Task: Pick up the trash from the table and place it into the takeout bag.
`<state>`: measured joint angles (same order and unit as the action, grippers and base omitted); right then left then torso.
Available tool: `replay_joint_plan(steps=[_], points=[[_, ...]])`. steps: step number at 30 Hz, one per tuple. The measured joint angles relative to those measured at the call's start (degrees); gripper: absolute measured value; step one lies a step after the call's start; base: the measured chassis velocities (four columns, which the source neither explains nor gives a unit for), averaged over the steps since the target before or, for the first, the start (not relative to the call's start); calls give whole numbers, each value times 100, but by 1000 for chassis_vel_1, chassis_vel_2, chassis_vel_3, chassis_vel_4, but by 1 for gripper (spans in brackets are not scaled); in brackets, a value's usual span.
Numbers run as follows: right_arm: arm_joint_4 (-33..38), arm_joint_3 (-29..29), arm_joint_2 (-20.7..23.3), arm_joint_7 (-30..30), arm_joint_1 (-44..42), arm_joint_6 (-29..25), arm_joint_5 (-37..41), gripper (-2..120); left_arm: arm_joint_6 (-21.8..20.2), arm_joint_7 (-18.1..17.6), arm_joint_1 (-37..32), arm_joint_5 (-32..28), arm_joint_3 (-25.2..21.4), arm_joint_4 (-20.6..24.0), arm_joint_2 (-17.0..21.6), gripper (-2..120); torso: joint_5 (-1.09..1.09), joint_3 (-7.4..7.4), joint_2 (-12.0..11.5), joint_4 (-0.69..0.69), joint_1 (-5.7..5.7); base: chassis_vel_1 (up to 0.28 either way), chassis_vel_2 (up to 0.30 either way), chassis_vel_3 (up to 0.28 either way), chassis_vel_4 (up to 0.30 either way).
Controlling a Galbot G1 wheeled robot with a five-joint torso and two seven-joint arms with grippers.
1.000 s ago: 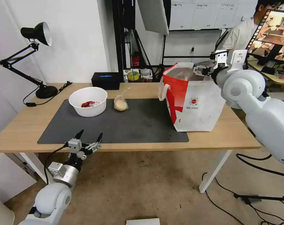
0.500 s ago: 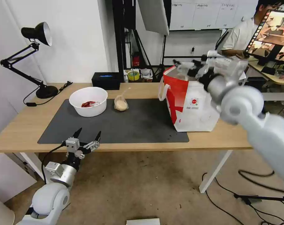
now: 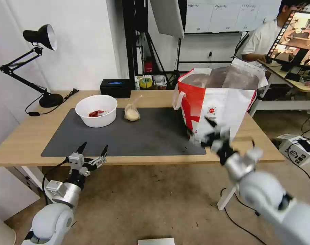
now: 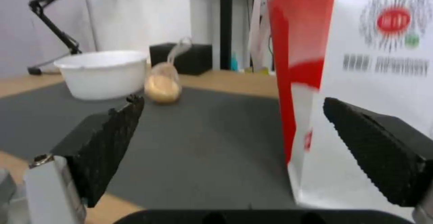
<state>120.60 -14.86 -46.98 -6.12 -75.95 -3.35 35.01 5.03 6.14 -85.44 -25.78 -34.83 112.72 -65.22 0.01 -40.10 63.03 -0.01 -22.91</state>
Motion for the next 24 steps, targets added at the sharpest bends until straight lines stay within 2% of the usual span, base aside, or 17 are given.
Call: replay_joint_plan(steps=[3, 7, 24], points=[[-114, -10, -249, -23, -360, -165, -375, 100, 33, 23, -97, 38, -59, -5, -18, 100, -1, 0, 0, 1, 0, 0, 0, 0, 0], [-150, 29, -370, -45, -499, -187, -515, 100, 51, 48, -166, 79, -112, -44, -18, 100, -2, 0, 0, 2, 0, 0, 0, 0, 0], [-224, 224, -325, -166, -484, -4, -530, 100, 105, 99, -296, 110, -224, -102, -7, 100, -1, -1, -1, 1, 0, 0, 0, 0, 0]])
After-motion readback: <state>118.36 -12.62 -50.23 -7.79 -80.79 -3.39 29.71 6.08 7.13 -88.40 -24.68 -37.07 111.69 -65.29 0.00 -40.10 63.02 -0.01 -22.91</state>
